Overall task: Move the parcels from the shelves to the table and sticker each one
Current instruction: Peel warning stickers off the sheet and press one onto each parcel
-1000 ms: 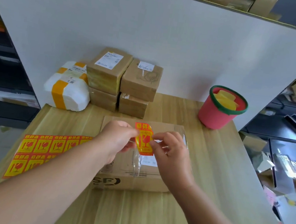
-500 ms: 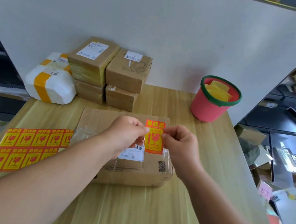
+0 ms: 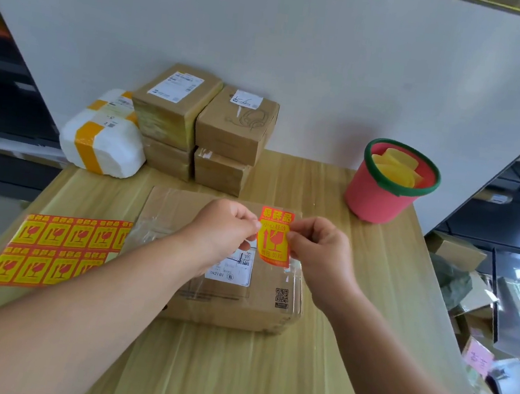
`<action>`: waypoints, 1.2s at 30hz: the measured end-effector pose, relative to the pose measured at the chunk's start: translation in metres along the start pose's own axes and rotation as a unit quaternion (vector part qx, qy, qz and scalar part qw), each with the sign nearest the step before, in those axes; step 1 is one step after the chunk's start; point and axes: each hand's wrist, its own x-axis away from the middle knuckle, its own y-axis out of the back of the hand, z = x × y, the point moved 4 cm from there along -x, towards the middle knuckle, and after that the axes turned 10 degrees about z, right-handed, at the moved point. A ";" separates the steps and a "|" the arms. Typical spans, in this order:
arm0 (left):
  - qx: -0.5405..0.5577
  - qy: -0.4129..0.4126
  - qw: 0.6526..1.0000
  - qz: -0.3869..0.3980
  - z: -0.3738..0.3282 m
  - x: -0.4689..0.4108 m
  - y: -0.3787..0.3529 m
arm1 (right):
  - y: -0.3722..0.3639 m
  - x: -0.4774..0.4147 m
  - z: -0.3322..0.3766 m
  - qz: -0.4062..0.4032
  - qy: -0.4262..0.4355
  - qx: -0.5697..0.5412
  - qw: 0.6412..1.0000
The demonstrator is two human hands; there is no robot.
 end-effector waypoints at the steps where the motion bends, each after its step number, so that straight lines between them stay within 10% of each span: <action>1: 0.001 0.000 1.000 -0.001 0.001 0.000 0.000 | 0.000 -0.001 0.000 0.002 0.000 -0.002 1.000; 36: -0.389 -0.070 0.918 -0.013 0.049 -0.027 -0.011 | 0.002 -0.027 -0.039 0.006 -0.104 0.225 0.969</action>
